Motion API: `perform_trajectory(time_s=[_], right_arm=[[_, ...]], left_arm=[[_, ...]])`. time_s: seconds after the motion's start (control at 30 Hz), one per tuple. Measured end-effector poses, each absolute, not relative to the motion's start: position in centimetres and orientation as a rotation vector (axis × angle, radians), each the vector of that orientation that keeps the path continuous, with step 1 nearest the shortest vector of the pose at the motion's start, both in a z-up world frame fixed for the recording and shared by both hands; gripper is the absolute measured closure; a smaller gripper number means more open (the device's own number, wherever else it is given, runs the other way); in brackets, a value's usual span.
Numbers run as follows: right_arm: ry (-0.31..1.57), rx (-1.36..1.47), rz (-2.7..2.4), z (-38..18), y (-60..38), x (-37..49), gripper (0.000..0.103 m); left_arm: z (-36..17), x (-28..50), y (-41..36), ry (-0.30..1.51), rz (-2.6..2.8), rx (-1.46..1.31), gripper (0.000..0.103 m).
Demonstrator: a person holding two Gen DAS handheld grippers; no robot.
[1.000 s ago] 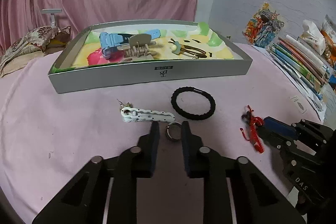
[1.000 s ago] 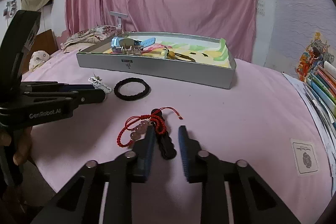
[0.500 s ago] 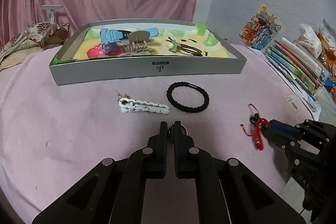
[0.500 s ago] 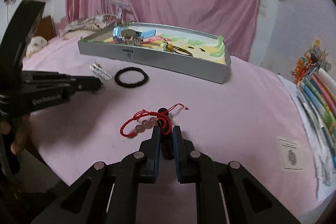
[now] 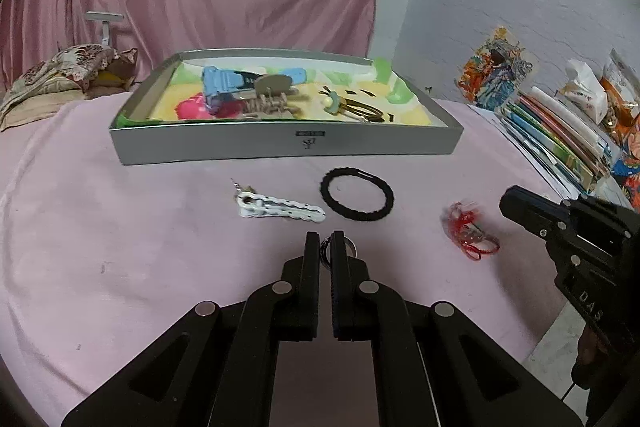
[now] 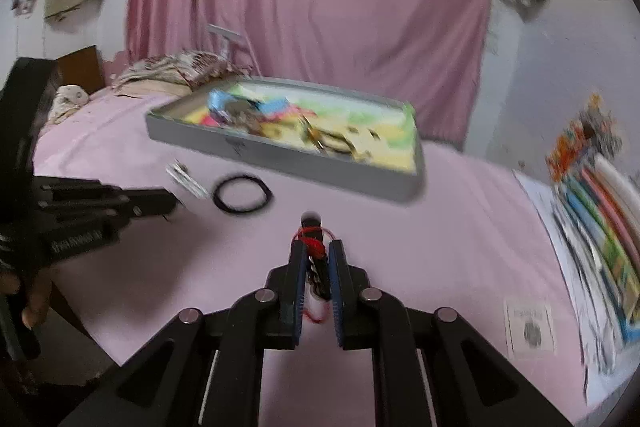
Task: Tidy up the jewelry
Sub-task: 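Lift the bead pendant with the right gripper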
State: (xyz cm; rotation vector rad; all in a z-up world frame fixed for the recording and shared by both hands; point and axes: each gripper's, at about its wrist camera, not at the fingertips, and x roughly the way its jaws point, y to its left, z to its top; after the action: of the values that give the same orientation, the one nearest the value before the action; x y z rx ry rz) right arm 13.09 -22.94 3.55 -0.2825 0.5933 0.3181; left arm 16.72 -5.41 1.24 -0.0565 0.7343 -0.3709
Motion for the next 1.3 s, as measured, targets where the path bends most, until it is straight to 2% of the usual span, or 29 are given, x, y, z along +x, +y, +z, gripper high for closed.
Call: perform_trajectory(time_s=[0.17, 0.43, 0.5, 0.57, 1.07, 1.3], right_arm=[[0.616, -0.322, 0.351, 2.8, -21.6, 13.4, 0.101], [0.699, -0.184, 0.378, 1.1, -24.4, 13.4, 0.1], [0.709, -0.164, 0.389, 0.8, -24.5, 13.3, 0.092], [0.715, -0.143, 0.402, 0.6, -24.6, 13.3, 0.078], [0.668, -0.092, 0.393, 1.8, -24.3, 14.9, 0.078], [0.737, -0.057, 0.352, 1.3, -24.8, 17.8, 0.078]], left_arm=[[1.1, 16.6, -4.9, 0.736, -0.36, -0.068, 0.1], [0.7, 16.4, -5.2, 0.749, -0.371, -0.072, 0.1], [0.6, 16.4, -5.2, 0.753, -0.368, -0.072, 0.1], [0.5, 16.4, -5.2, 0.755, -0.365, -0.073, 0.1], [0.5, 16.8, -4.9, 0.754, -0.354, -0.086, 0.1], [0.6, 17.2, -5.1, 0.755, -0.356, -0.083, 0.1]])
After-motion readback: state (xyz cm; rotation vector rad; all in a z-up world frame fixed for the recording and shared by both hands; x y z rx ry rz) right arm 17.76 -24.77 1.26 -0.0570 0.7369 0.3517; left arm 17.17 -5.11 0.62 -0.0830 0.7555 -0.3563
